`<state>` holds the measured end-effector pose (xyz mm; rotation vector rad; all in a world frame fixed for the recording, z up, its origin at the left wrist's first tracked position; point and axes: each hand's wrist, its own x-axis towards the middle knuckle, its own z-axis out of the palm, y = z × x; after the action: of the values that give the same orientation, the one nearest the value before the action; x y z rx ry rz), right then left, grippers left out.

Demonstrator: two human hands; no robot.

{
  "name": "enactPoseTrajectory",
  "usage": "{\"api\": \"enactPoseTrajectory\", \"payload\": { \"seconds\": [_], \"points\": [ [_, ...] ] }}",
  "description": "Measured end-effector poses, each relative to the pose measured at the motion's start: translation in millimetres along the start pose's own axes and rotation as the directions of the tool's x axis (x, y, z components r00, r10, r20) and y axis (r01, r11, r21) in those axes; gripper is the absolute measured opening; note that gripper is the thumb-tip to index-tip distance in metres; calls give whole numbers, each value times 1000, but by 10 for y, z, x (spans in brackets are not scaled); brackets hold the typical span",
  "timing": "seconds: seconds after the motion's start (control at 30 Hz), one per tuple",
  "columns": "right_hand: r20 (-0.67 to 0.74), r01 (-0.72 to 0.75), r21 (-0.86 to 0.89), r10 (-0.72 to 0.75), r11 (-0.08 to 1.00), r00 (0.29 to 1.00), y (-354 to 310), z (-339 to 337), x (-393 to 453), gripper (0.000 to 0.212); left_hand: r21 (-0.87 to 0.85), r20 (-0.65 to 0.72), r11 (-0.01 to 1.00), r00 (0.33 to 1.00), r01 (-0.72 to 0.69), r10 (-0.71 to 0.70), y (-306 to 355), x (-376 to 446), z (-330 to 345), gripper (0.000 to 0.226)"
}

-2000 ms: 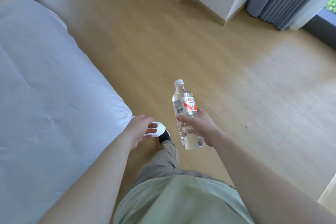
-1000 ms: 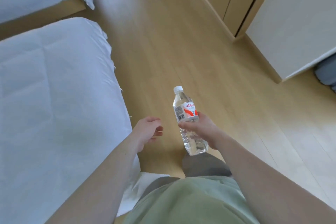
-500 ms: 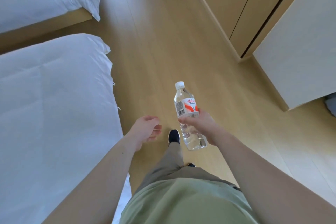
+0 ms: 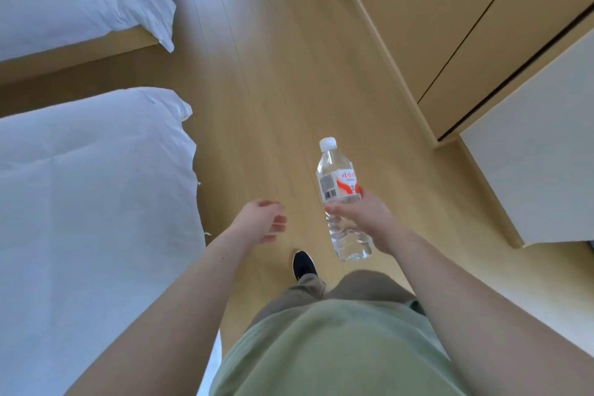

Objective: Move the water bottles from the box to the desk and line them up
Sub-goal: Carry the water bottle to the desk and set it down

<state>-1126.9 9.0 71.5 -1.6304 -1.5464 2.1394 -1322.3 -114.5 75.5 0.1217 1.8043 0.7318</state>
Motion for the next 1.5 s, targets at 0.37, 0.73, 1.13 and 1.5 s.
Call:
{"api": "enactPoseTrajectory", "payload": {
  "seconds": [0.37,0.73,1.13,1.5],
  "points": [
    [40,42,1,-42,999,998,-1203,30,1169,50,-68,-31,997,999,-42,40,1195,853,-436,21],
    [120,-7,-18,9,1000,993,-2364,-416,2589,59,-75,-99,997,995,16,-23,2475,1780,-540,21],
    [187,-7,-71,20,997,982,-3594,-484,3728,51,-144,-109,989,993,28,-44,3713,2657,-853,23],
    [86,-18,-79,24,997,996,-4820,-193,4937,50,-52,-24,997,998,61,-63,5087,3923,-1631,21]
  ]
}}
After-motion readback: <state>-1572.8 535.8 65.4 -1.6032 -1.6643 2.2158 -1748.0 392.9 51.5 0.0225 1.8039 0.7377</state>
